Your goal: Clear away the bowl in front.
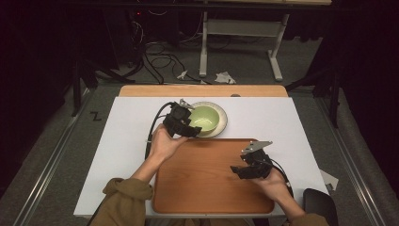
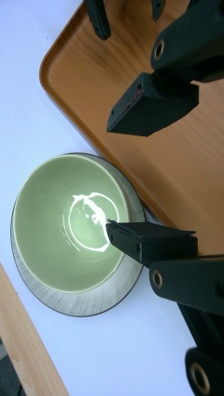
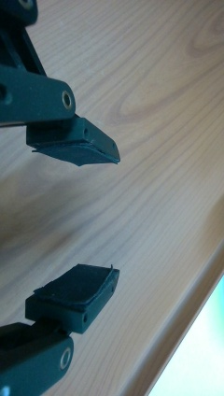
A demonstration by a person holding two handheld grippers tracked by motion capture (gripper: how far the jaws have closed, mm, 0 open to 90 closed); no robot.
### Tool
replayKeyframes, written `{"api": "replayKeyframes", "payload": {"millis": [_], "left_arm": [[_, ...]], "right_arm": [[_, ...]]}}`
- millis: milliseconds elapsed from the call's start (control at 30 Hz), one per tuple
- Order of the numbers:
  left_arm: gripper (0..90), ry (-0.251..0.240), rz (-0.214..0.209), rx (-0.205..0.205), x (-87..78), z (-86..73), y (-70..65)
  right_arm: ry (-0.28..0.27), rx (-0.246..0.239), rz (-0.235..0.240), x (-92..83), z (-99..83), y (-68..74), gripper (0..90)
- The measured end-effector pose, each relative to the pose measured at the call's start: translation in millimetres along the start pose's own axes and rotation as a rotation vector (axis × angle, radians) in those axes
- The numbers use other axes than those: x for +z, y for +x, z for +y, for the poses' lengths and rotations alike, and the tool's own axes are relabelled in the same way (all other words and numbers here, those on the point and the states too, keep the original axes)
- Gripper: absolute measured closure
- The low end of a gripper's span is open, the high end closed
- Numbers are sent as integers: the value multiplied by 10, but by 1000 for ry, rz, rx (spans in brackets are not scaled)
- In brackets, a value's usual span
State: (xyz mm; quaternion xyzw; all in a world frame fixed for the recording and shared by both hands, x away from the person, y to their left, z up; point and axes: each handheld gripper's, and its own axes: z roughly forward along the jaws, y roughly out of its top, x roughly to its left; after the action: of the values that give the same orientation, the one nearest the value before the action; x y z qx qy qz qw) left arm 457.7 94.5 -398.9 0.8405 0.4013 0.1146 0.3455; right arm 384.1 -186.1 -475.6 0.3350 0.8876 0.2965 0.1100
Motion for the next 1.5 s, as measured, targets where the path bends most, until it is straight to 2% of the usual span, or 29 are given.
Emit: {"api": "replayKeyframes", "payload": {"millis": [133, 267, 367, 467, 533, 600, 733, 833, 867, 967, 1067, 1133, 1233, 1367, 1400, 1500], "left_arm": [[435, 12, 6, -10, 65, 78, 48], [431, 19, 21, -36, 126, 151, 112], [428, 53, 54, -19, 181, 198, 138], [429, 70, 53, -38, 249, 219, 190], [425, 86, 69, -43, 310, 232, 223], [409, 85, 76, -60, 354, 240, 249], [394, 106, 107, -82, 450, 256, 295], [393, 115, 123, -77, 491, 267, 343], [394, 125, 125, -85, 506, 270, 351], [394, 142, 132, -106, 575, 265, 398], [393, 167, 145, -115, 635, 249, 434], [387, 171, 157, -120, 673, 242, 457], [390, 177, 155, -152, 762, 239, 507], [412, 205, 160, -176, 888, 215, 537], [451, 210, 166, -175, 915, 206, 542], [488, 217, 223, -141, 970, 199, 518]], "right_arm": [[6, 0, 5, 5, -8, 1, 385], [-2, 10, 6, -3, 2, 5, 386], [0, 3, 6, 6, 0, 16, 386], [0, 6, 5, 2, 2, 19, 386], [3, -4, 3, 5, -7, 3, 385], [-13, 14, -16, -26, 0, 14, 387], [-18, 6, -21, -27, -2, 21, 387], [-16, 1, -22, -20, 4, 42, 387], [-6, -13, -19, -18, -1, 31, 386], [-6, -12, -24, -26, -3, 21, 386], [-22, 9, -26, -37, 1, 16, 385], [-15, 3, -28, -21, 4, 28, 384], [-10, -16, -27, -10, 6, 67, 382], [-8, -16, -24, -14, 2, 65, 382], [-14, -19, -24, -11, 8, 58, 383], [-6, -29, -21, -4, 9, 66, 383]]}}
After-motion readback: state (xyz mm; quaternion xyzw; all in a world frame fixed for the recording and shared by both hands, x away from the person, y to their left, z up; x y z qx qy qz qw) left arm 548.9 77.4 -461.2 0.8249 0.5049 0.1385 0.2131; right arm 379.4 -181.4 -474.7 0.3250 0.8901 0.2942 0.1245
